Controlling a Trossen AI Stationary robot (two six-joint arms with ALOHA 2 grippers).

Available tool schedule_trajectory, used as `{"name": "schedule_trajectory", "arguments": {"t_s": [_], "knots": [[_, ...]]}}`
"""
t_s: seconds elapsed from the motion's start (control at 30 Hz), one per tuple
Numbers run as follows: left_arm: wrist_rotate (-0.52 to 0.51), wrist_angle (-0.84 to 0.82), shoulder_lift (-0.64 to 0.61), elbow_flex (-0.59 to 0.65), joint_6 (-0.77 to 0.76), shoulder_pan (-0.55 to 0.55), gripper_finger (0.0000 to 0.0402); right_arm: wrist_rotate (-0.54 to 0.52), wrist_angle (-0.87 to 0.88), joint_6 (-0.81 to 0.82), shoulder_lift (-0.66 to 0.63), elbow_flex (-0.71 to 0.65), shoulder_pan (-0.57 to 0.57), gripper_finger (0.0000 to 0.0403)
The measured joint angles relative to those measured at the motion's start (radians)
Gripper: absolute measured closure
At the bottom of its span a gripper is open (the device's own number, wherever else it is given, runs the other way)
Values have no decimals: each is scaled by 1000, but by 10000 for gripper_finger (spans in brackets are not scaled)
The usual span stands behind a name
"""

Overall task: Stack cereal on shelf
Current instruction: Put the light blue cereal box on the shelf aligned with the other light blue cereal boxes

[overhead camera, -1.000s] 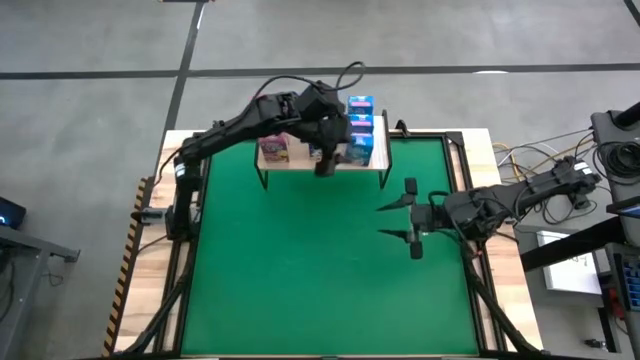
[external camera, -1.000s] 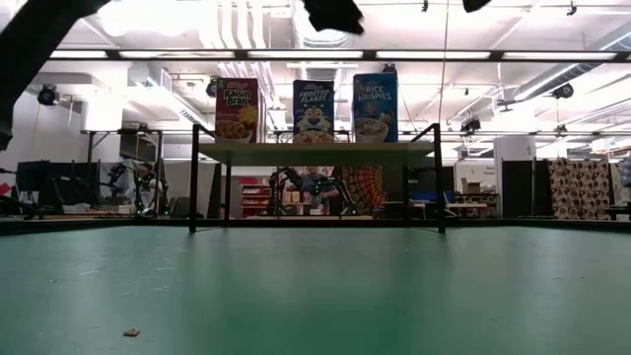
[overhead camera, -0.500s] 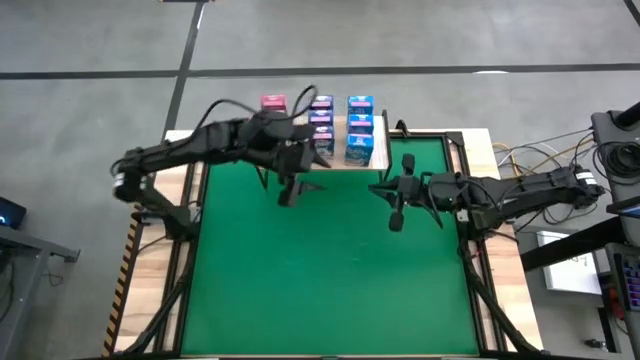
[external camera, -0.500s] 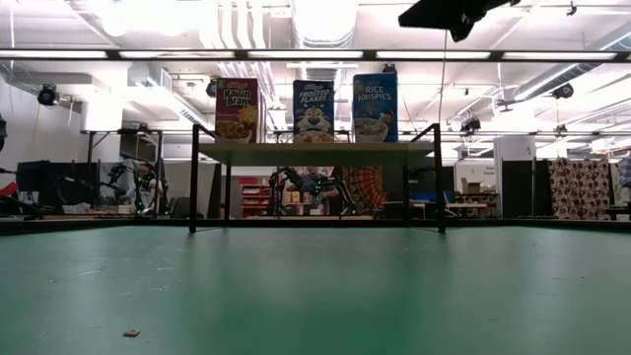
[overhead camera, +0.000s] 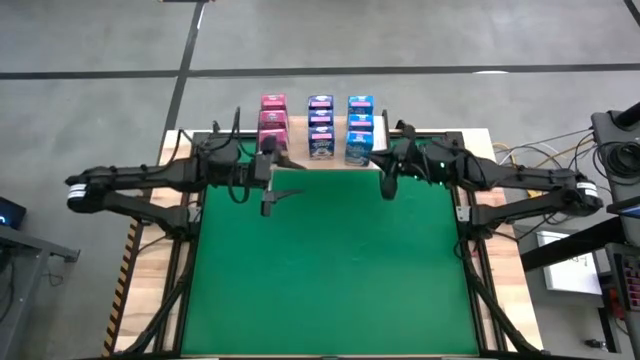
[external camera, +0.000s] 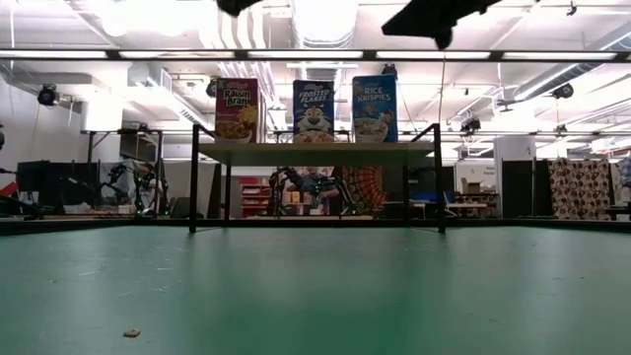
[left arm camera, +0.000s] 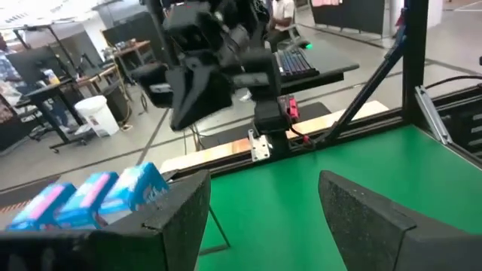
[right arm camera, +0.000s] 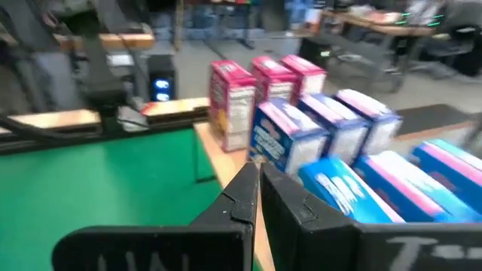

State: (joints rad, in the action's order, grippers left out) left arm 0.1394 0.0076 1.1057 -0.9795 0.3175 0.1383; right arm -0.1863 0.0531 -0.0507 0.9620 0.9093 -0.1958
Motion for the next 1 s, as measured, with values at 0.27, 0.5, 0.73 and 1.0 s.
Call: {"name": "schedule_trajectory", "arguments": {"t_s": [0.27, 0.5, 0.73, 1.0], "knots": [[-45, 124, -140, 197, 12, 2, 171, 116, 19, 33, 121, 97, -87, 394], [-53, 162, -285, 313, 21, 3, 171, 116, 194, 67, 242, 289, -90, 394], [-53, 159, -389, 360, 20, 3, 171, 72, 352, 76, 345, 470, -100, 394], [-53, 139, -424, 367, 31, 3, 171, 51, 431, 75, 405, 520, -109, 394]]}}
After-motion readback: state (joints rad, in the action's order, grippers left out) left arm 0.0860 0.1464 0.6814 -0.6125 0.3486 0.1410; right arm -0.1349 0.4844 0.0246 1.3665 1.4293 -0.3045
